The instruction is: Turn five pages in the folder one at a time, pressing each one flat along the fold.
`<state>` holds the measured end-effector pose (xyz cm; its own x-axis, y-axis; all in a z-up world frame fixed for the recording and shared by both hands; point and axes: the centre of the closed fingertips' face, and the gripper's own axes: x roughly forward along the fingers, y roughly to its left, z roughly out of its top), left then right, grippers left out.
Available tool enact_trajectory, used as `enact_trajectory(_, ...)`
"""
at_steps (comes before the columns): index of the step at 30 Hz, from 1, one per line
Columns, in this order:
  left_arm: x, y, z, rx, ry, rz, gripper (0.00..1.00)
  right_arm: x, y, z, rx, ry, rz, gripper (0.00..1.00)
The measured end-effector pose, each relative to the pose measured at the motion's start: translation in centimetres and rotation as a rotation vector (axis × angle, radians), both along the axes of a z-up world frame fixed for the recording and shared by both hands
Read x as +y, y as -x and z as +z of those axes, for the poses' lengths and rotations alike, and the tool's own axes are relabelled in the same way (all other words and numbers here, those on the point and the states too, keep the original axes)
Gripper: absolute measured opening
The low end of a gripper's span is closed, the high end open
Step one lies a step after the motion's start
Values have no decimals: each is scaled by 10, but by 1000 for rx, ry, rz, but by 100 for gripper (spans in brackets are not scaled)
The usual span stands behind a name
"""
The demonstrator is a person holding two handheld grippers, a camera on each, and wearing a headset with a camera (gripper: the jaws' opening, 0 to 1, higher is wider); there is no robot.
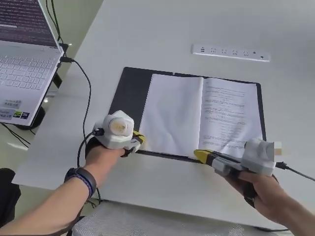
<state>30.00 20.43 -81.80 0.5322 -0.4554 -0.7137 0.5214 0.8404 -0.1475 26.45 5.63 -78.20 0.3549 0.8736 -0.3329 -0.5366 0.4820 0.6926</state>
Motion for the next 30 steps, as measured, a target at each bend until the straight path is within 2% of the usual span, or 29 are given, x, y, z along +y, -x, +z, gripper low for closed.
enact_trajectory(4, -4, 4, 5, 11, 13, 6, 8, -8, 3, 1, -12, 27, 12, 12)
enact_trajectory(7, -5, 7, 8, 8, -1, 0, 11, -13, 3, 4, -16, 36, 0, 16)
enact_trajectory(12, -7, 7, 24, -17, 30, 21, 15, -25, 0, 11, -41, 58, -20, 24)
enact_trajectory(18, -10, 11, 37, -36, 42, 19, 20, -33, 1, 21, -78, 72, -10, 35)
enact_trajectory(23, -10, 14, 51, -61, 56, 17, 24, -43, -4, 30, -113, 82, -39, 38)
enact_trajectory(25, -10, 15, 57, -73, 54, 12, 26, -50, -7, 35, -138, 102, -53, 40)
enact_trajectory(30, -6, 16, 75, -113, 87, 22, 28, -67, -12, 50, -188, 120, -75, 42)
